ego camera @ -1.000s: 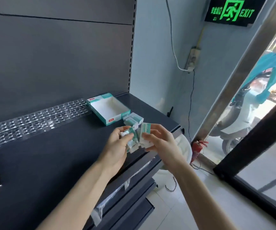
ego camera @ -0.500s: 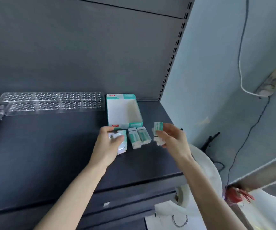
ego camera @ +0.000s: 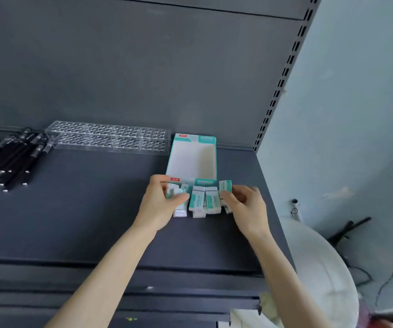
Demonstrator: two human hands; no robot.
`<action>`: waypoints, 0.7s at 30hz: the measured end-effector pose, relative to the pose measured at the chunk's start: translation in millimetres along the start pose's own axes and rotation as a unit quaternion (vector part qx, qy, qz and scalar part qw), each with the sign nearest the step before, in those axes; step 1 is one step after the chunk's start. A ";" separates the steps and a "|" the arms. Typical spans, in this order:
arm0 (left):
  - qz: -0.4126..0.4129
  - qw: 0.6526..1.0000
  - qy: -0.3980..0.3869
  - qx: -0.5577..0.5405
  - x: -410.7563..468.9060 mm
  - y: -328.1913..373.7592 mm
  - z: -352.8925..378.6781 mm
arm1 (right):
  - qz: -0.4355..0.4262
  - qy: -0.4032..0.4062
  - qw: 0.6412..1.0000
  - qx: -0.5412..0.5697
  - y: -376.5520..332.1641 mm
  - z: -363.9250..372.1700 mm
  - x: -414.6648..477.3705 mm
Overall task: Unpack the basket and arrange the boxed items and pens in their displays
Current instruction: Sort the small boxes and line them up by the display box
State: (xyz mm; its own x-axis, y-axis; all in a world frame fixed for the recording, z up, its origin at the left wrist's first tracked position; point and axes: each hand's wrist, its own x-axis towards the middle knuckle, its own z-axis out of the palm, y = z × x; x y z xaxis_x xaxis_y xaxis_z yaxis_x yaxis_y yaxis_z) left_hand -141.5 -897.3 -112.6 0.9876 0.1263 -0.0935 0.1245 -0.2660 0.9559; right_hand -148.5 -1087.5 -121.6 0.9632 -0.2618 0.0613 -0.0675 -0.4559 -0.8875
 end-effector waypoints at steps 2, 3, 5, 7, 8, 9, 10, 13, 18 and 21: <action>-0.013 0.999 0.043 -0.027 0.0 -4.2 -1.5 | -0.020 0.027 0.999 -0.006 3.1 2.0 -4.4; -0.017 0.997 0.058 -0.037 -0.3 -5.8 -2.2 | -0.027 0.036 0.999 -0.004 4.2 2.9 -6.1; -0.016 0.996 0.068 -0.063 -0.5 -8.4 -2.2 | -0.027 0.050 0.998 0.014 4.5 3.4 -7.0; -0.010 0.994 0.065 -0.091 0.2 -7.7 -0.9 | -0.018 0.057 0.998 0.021 4.9 3.4 -7.0; -0.004 0.993 0.066 -0.097 1.1 -6.1 0.1 | -0.016 0.058 0.998 0.022 5.4 3.3 -6.9; 0.003 0.993 0.070 -0.092 2.1 -3.7 1.2 | -0.016 0.058 0.998 0.025 5.1 3.4 -6.9; 0.011 0.994 0.076 -0.077 3.4 -1.4 2.2 | -0.018 0.058 0.998 0.030 4.6 3.7 -6.9; 0.046 0.996 0.079 -0.003 6.5 2.6 4.7 | -0.022 0.060 0.997 0.042 3.5 3.3 -7.2; 0.091 0.980 0.083 0.158 2.8 5.3 8.5 | -0.025 0.062 0.997 0.030 3.7 3.5 -7.5; 0.115 0.962 0.076 0.234 -0.2 6.1 9.6 | -0.032 0.062 0.997 0.036 2.8 3.5 -7.4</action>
State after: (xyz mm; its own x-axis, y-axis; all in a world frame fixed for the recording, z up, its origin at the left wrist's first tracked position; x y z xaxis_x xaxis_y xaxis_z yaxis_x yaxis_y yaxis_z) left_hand -140.0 -908.2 -109.5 0.9730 0.1414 0.1824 -0.0320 -0.7001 0.7134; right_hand -155.0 -1083.8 -126.1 0.9249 -0.3400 0.1702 0.0157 -0.4131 -0.9105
